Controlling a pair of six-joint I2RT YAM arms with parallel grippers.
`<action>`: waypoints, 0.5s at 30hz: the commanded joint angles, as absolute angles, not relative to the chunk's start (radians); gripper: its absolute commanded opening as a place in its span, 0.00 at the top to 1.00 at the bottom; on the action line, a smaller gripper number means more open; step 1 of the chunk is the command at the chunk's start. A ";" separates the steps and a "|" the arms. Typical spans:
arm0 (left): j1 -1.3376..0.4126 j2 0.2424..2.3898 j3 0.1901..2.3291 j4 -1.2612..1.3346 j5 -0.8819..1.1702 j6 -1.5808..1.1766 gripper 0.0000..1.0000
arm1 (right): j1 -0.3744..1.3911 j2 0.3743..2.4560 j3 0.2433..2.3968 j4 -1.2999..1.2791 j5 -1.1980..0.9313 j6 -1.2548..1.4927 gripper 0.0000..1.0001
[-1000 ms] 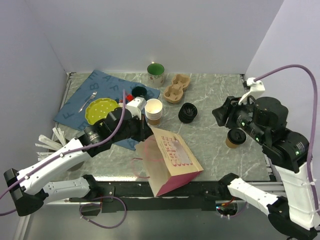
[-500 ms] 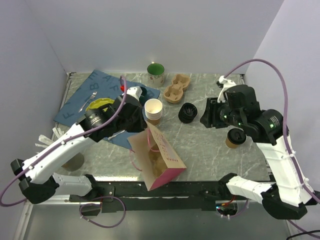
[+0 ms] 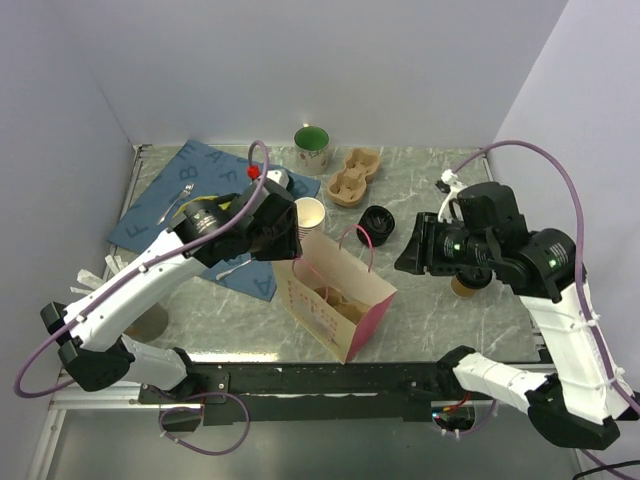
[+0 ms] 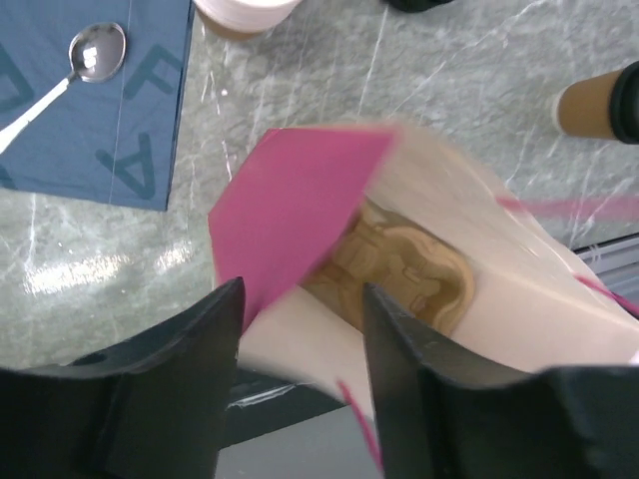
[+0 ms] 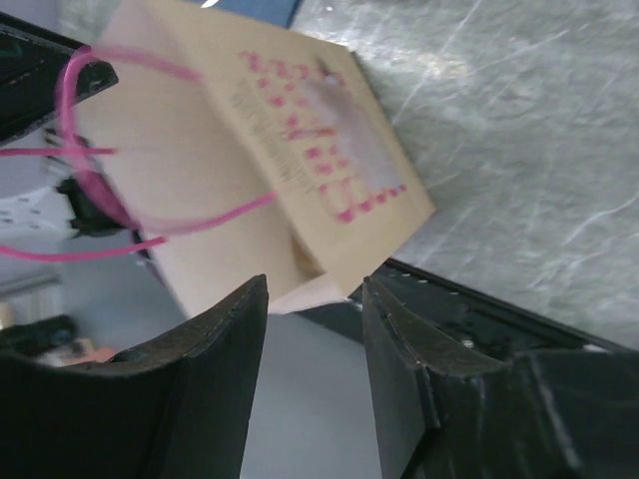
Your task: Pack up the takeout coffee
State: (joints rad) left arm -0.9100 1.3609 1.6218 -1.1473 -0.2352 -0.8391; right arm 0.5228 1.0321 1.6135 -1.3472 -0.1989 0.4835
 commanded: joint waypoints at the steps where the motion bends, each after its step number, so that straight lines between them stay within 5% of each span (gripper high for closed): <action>1: -0.902 1.382 1.710 -1.196 -0.264 -0.776 0.40 | 0.523 0.965 1.579 -1.408 -0.224 0.638 0.50; 10: -0.824 1.361 1.623 -1.065 -0.149 -0.623 0.34 | 0.572 0.856 1.413 -1.330 -0.203 0.894 0.51; 15: -0.752 1.361 1.580 -0.999 -0.065 -0.551 0.33 | 0.774 0.877 1.356 -1.256 -0.039 1.052 0.51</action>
State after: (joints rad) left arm -0.7971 1.3716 1.5963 -1.0809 -0.1474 -0.6418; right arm 0.6552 0.8497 1.3834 -1.3384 -0.1776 0.8883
